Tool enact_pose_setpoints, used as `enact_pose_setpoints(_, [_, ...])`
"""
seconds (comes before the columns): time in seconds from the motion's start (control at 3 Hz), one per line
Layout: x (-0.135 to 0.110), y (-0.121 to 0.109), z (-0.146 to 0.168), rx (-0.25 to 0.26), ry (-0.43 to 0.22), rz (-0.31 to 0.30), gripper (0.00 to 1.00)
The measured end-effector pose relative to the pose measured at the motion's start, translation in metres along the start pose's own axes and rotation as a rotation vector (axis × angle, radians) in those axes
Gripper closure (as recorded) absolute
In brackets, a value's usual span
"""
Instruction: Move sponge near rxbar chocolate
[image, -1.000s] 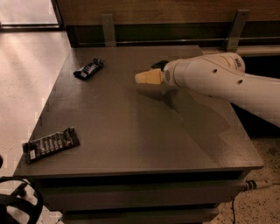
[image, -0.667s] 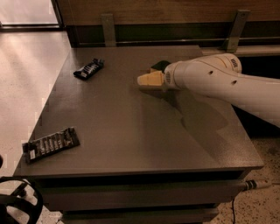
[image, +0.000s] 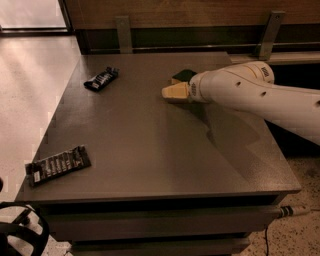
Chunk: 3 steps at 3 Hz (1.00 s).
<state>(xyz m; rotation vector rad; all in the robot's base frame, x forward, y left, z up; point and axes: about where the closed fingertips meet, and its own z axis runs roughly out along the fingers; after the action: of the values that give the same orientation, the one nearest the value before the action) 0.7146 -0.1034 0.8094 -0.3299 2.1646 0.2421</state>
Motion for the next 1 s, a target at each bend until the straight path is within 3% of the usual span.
enact_pose_setpoints(1.0, [-0.0026, 0.0037, -0.0009, -0.004, -0.003, -0.004, 0.82])
